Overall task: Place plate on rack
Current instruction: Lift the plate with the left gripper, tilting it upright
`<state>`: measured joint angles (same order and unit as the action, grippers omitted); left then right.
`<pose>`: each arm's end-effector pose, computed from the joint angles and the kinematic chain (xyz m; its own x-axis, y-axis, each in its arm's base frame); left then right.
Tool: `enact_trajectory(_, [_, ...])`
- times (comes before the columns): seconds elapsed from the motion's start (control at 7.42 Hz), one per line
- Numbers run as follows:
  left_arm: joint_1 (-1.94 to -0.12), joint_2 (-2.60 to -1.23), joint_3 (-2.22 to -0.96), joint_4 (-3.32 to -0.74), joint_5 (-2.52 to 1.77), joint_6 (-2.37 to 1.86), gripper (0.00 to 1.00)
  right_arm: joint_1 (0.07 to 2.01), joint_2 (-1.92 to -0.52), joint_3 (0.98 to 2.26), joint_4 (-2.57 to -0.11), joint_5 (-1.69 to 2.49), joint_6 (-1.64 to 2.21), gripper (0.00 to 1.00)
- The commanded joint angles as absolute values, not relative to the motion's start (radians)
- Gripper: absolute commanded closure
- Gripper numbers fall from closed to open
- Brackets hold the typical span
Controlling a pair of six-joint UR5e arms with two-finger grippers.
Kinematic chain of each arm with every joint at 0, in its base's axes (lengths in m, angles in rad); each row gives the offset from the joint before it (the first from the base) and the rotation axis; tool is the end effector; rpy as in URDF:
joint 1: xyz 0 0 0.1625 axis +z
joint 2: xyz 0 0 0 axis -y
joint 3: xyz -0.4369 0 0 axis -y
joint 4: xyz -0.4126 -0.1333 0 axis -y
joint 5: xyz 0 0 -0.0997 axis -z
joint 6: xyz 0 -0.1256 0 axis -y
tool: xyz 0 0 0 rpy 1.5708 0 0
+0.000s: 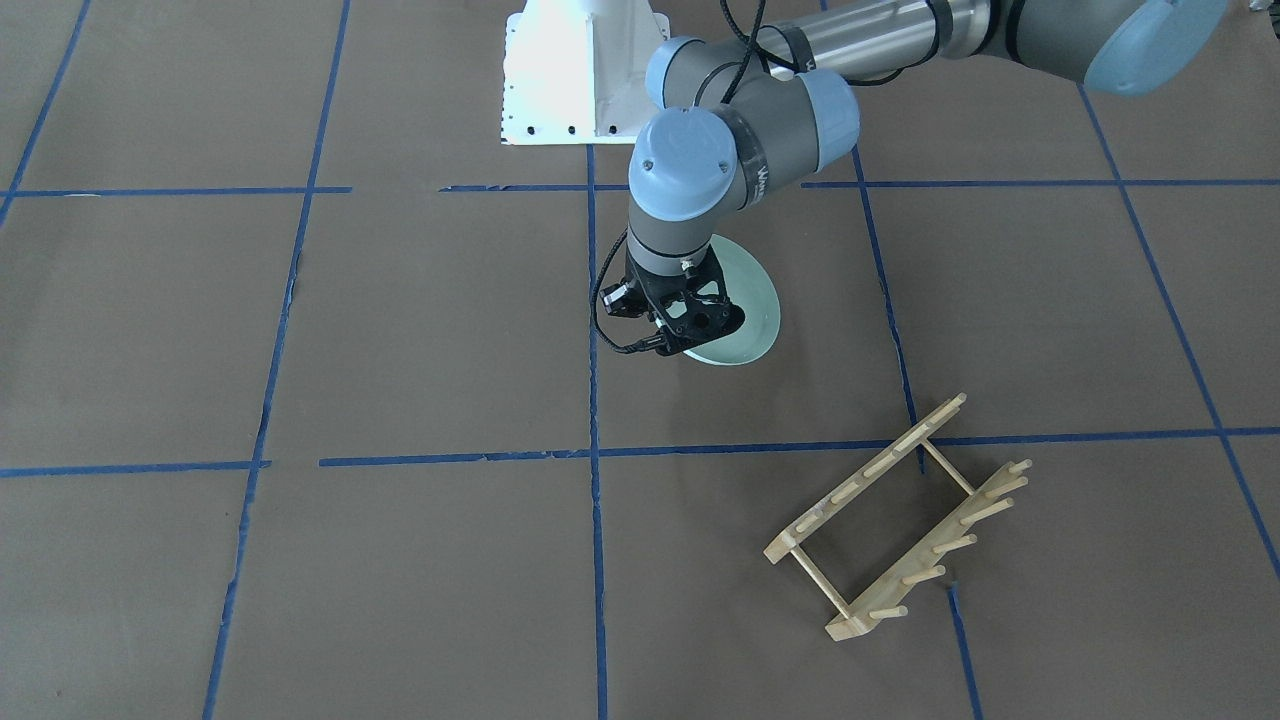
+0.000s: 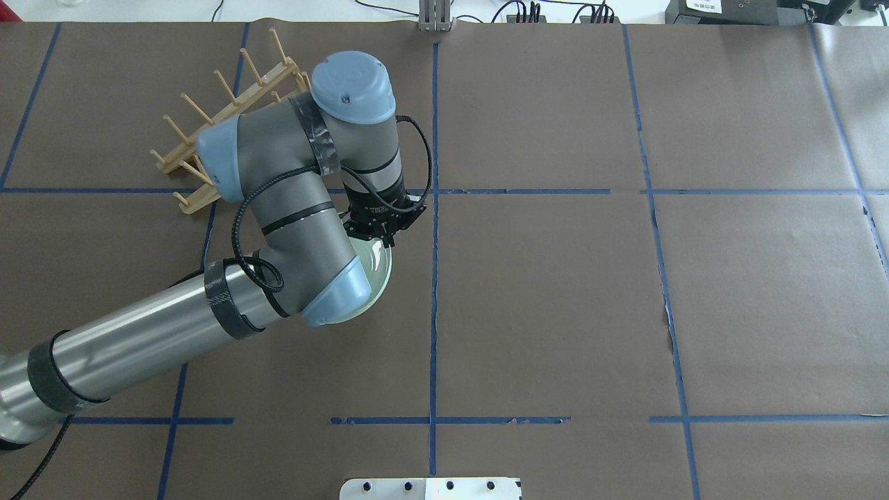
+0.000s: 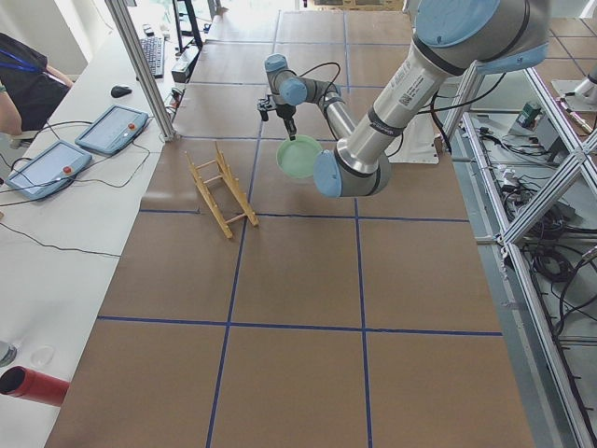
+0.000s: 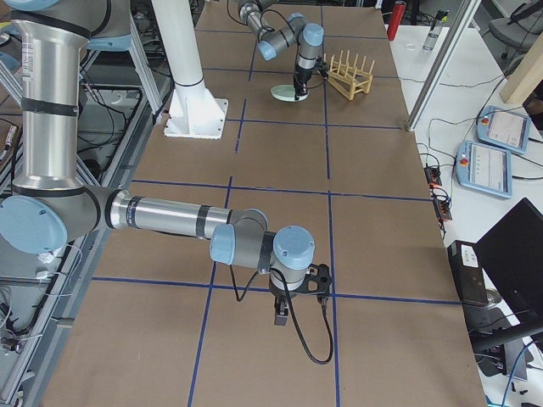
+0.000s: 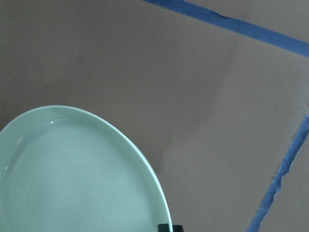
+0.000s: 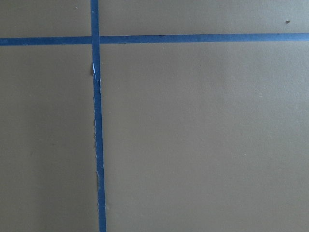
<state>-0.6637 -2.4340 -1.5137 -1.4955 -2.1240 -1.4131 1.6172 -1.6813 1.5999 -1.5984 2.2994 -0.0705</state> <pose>0.5597 -0.5232 0.1618 0.6182 -0.3138 -0.7206 0.1527 0.9473 -0.2816 0.0706 -0.4492 0.7343 0.7433 0.0368 0.6679 0.0063 0.9981 -0.0619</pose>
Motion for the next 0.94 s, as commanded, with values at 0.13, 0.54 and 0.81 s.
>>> enact_trajectory(0.13, [-0.871, -2.375, -1.571, -1.855, -2.239, -1.411, 1.00, 1.618, -1.681, 1.600, -1.598, 2.299, -0.071, 0.00])
enact_trajectory(0.54, [-1.142, -2.284, -1.557, -2.141, -2.417, -1.422, 1.00, 1.618, -1.681, 1.600, -1.598, 2.299, -0.071, 0.00])
enact_trajectory(0.81, [-1.229, -2.283, -1.484, -2.195, -2.499, -1.424, 1.00, 1.617, -1.681, 1.598, -1.598, 2.299, -0.071, 0.00])
